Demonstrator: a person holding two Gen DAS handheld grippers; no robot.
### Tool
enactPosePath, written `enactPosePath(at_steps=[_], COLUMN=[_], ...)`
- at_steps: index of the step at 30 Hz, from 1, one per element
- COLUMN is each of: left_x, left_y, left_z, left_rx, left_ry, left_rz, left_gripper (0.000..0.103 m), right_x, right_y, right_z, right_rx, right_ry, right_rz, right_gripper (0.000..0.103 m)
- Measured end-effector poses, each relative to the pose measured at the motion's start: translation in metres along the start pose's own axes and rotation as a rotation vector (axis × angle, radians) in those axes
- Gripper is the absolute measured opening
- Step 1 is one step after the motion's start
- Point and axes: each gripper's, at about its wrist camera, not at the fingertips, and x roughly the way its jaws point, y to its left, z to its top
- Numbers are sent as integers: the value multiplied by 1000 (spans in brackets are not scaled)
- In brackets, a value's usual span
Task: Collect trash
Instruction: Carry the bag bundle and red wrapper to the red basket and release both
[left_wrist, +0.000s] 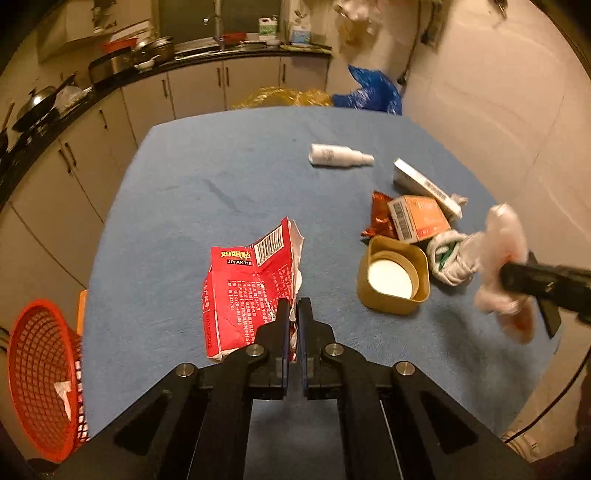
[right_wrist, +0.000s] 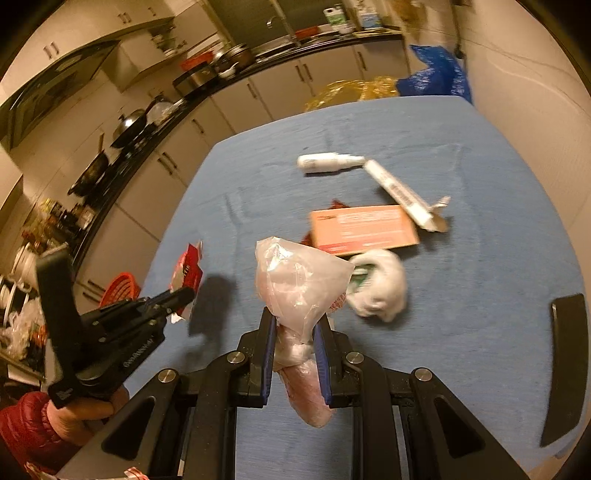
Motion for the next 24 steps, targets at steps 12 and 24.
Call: enactPosePath(at_steps=[12,24], left_x=[-54,-94], left_y=[62,128], left_z=[-15,-41], left_rx=[-119,-235], left_ry=[-66,-97], left_rz=[59,135], left_gripper=[4,4], right_x=[40,67], right_y=[81,159], right_z=[13,11], right_rx=[-106,-211], right_ry=[57,108], right_rz=[107,194], right_gripper=[21,21])
